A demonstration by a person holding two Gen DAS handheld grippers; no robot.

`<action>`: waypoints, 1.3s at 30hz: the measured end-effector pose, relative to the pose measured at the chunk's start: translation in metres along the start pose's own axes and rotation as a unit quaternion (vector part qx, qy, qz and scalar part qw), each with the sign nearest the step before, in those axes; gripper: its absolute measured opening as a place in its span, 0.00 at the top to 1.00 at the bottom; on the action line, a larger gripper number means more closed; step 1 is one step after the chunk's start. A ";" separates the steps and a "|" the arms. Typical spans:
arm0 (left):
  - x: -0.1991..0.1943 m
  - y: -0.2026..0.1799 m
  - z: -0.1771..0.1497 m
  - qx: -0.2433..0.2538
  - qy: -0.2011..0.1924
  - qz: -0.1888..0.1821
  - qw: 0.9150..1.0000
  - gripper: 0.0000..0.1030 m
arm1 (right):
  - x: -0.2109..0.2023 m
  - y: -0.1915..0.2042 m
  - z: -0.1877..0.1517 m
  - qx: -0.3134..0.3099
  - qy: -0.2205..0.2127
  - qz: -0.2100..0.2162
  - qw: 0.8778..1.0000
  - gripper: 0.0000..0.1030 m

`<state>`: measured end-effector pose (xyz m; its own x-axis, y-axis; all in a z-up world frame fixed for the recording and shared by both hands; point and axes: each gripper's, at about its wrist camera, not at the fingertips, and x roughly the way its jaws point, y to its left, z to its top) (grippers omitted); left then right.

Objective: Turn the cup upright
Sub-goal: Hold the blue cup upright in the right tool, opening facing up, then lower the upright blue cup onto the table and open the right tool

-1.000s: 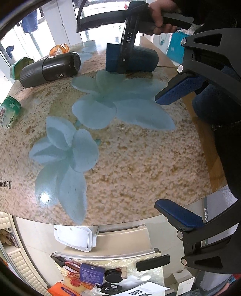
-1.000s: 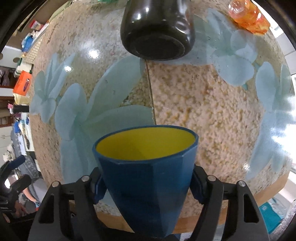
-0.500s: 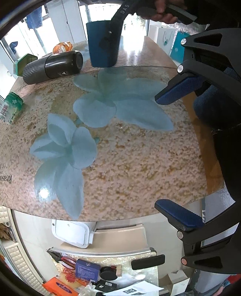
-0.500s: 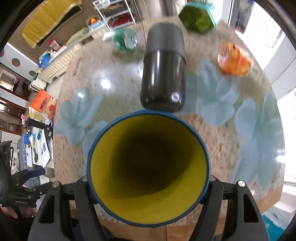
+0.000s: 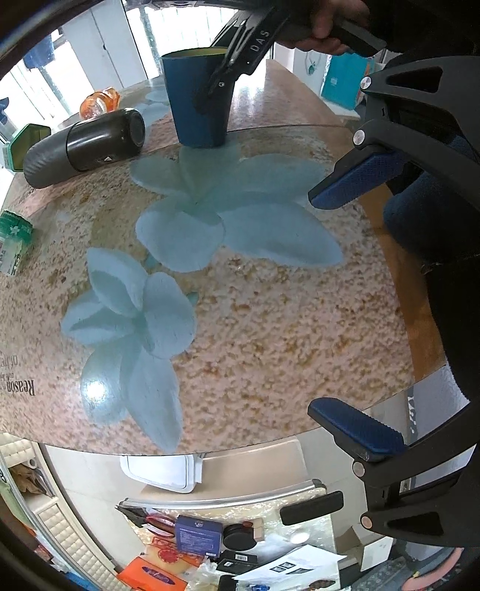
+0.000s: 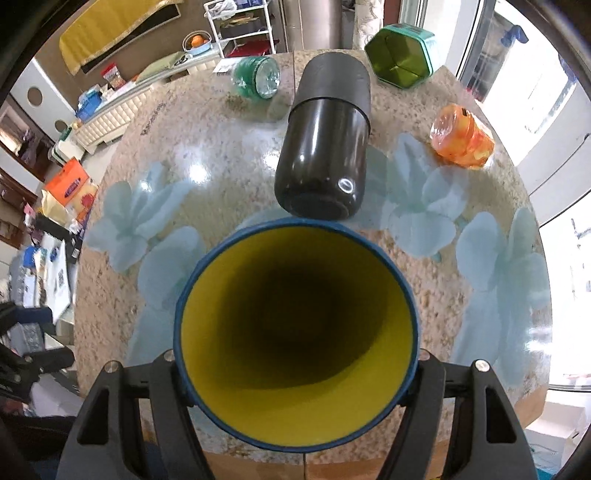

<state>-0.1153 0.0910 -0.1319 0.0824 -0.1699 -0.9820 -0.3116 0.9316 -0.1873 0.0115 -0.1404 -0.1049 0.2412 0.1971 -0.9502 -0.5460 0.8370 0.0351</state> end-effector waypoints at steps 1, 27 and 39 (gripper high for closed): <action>0.000 -0.001 0.001 0.000 0.000 -0.001 1.000 0.01 | 0.000 0.001 0.000 -0.004 -0.001 -0.001 1.000 0.32; -0.019 0.000 0.016 -0.028 -0.076 0.009 0.997 0.01 | -0.021 -0.010 0.005 0.015 -0.038 0.044 0.998 0.00; -0.066 -0.068 0.047 0.024 -0.144 -0.033 0.989 0.01 | -0.089 -0.043 0.013 0.058 -0.121 0.125 0.983 0.00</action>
<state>-0.0554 0.0543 -0.0531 0.3693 -0.1388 -0.9189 -0.2521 0.9367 -0.2429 0.0242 -0.1871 -0.0176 0.3023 0.5089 -0.8060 -0.5214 0.7961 0.3072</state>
